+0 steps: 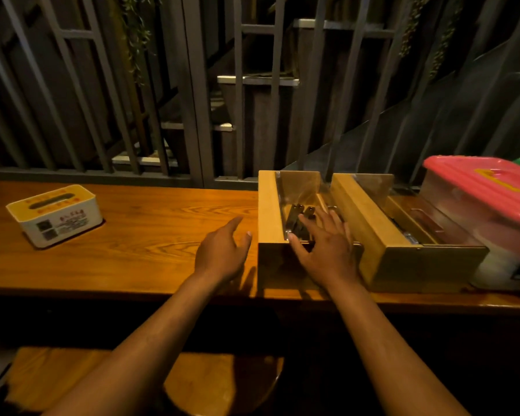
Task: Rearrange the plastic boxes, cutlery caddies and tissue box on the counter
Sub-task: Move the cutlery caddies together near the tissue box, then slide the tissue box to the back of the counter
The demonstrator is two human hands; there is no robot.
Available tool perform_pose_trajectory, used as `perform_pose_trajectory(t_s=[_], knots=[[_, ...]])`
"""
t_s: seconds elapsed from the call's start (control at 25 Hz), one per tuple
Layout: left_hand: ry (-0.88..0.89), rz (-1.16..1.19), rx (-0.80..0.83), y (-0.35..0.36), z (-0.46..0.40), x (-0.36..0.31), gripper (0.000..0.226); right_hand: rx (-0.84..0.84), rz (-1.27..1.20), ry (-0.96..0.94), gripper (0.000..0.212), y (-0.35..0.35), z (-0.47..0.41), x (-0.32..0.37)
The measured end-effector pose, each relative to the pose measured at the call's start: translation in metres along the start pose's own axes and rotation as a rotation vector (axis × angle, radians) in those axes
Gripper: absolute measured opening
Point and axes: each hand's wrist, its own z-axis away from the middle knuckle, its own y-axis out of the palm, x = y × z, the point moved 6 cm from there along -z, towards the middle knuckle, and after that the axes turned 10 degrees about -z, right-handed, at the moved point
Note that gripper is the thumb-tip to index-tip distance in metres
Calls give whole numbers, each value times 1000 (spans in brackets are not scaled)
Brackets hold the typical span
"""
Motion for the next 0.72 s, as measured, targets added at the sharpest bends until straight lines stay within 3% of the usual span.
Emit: perform_pose_trajectory(t_s=[0.12, 0.28, 0.56, 0.72], knots=[[82, -223, -163, -39, 6, 48, 54, -3, -40, -147, 50, 36, -3, 67], [13, -393, -187, -80, -5, 162, 58, 57, -96, -233, 50, 110, -13, 158], [-139, -394, -237, -181, -44, 371, 55, 220, -152, -246, 52, 264, -27, 304], [-237, -337, -148, -207, -81, 448, 54, 327, -160, -199, 56, 333, -30, 362]])
